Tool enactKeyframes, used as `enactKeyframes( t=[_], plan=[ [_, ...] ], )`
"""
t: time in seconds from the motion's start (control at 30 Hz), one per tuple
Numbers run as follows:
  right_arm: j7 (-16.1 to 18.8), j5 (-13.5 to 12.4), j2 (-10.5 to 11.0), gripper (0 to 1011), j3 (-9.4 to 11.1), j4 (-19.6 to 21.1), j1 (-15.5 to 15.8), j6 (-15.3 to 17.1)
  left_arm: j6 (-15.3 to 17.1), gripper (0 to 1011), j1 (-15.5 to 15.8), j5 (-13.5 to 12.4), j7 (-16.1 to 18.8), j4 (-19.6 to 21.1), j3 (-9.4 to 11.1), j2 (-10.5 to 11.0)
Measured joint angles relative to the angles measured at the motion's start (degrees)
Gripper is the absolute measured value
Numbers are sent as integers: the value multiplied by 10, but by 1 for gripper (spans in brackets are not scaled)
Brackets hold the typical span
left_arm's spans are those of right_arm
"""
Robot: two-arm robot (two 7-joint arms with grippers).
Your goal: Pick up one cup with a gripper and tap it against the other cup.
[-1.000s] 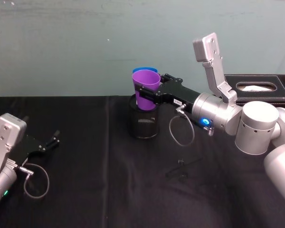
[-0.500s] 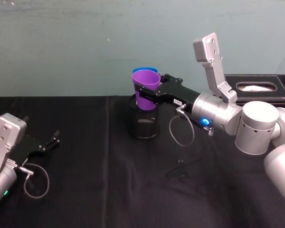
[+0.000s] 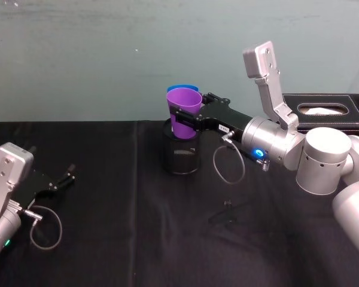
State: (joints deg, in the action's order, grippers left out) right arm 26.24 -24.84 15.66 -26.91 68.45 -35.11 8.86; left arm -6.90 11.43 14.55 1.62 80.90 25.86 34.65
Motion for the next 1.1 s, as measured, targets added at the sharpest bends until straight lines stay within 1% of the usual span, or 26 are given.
enactKeyframes(
  t=[1.1],
  plan=[
    [0, 0, 0, 736, 0, 0, 0, 0, 0, 1000, 0, 0, 0, 0, 0, 0]
  ],
)
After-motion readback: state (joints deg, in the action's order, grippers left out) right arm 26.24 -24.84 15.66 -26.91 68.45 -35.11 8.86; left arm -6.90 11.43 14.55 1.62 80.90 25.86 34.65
